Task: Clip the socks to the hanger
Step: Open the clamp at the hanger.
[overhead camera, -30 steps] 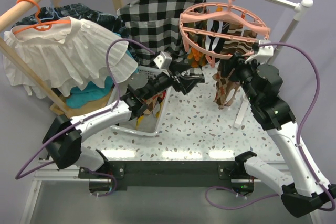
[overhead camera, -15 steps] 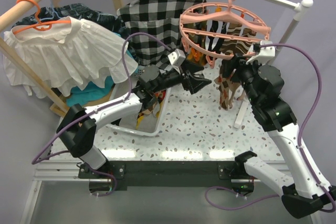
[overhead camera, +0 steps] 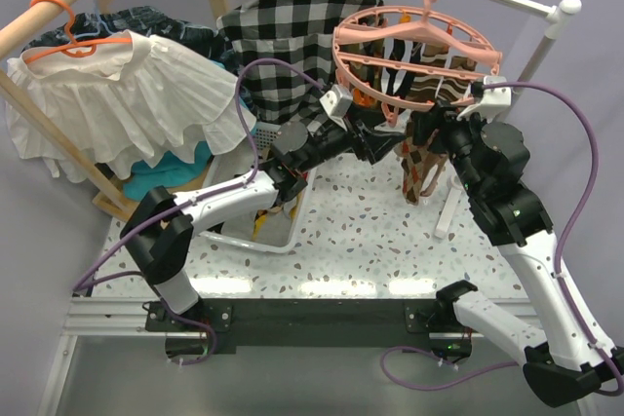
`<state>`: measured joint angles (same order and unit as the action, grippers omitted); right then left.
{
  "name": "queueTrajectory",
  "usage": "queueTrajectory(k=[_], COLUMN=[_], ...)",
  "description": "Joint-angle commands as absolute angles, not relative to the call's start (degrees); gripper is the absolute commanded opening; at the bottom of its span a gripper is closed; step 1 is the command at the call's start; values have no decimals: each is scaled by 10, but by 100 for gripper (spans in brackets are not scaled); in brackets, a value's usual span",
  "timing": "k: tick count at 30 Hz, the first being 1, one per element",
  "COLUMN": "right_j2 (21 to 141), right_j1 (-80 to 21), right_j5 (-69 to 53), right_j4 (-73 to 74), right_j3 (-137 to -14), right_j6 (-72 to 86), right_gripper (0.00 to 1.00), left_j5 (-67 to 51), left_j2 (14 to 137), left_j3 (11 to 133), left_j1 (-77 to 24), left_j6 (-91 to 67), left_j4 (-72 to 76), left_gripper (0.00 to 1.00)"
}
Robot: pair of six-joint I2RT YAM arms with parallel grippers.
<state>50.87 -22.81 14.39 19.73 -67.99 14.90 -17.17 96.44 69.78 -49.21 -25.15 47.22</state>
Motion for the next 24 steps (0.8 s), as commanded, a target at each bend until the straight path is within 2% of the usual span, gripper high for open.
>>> queueTrajectory(k=[1,5,7,13,16,24], right_j2=[499,496,493,487,487,493], right_j1=[-228,-227,-227,-227,-228,-228], right_j5=[138,134,130,113,92,-26], right_j4=[180,179,181,204,225,261], right_j3=[-686,-686,-686,-699,-715,-763], right_j6=[139,135,134,126,122,120], right_gripper=[64,64,64,64,65,61], left_j5=[-132,-131,-129,-123,-110,-18], left_j2=[979,987,985,973,963,936], left_j3=[736,746,747,742,737,737], left_j1=[-491,-492,-491,-494,-499,-537], left_j6=[-254,-254,-254,-245,-233,-153], left_j4=[519,524,525,507,493,429], left_gripper=[69,58,47,24,19,16])
